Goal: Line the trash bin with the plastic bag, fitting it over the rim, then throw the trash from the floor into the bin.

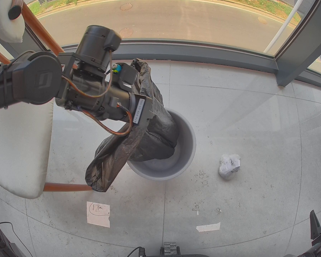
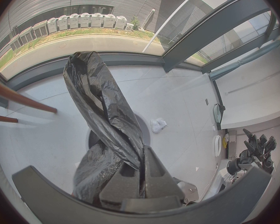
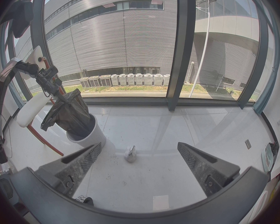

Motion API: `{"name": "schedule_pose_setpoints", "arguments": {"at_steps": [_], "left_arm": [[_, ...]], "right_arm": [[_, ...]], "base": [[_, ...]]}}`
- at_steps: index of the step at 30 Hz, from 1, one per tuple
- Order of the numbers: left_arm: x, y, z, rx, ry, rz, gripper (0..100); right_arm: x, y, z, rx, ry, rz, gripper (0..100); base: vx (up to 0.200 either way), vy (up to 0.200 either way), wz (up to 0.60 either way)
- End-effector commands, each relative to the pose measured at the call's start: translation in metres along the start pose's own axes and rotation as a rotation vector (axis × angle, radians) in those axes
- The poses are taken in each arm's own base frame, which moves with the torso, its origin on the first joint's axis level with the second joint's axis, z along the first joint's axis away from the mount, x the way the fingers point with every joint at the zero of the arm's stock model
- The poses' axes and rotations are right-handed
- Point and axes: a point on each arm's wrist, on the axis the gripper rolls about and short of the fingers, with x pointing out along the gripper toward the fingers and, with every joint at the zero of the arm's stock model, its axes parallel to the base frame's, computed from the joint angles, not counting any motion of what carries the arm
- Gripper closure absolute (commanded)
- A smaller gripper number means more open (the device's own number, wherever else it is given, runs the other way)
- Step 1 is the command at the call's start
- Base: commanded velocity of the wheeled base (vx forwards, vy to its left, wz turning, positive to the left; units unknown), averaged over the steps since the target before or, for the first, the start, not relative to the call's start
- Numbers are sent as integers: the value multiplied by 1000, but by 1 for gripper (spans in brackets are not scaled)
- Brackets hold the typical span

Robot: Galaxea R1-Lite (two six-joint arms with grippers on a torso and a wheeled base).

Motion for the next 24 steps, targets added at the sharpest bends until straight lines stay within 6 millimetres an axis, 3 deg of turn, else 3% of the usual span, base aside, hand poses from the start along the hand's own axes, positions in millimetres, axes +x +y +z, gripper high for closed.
{"name": "schedule_pose_setpoints", "arguments": {"at_steps": [1,3,5,7,9,11,13,19,20,24], "left_arm": [[-9,-37,-14,31,37,-32,100],[-9,-36,-28,61,78,4,100],[-2,-34,-44,121,139,55,100],[3,-32,-57,195,188,76,100],[3,-32,-64,260,211,72,100],[2,-32,-65,286,204,70,100],[5,-31,-69,368,188,64,100],[14,-32,-76,583,148,47,100],[17,-31,-81,663,141,42,100],[22,-30,-97,815,161,23,100]], "right_arm": [[1,0,-4,-1,2,0,0],[-3,0,16,14,-74,-13,0],[-4,1,65,33,-144,8,0],[21,2,82,86,9,60,0],[32,5,100,211,59,135,0],[43,8,107,248,120,166,0],[79,22,113,235,338,251,0],[124,60,127,230,546,400,0],[145,80,133,242,600,424,0],[182,126,149,305,670,476,0]], "base": [[0,0,0],[0,0,0],[0,0,0],[0,0,0],[0,0,0],[0,0,0],[0,0,0],[0,0,0],[0,0,0],[0,0,0]]}}
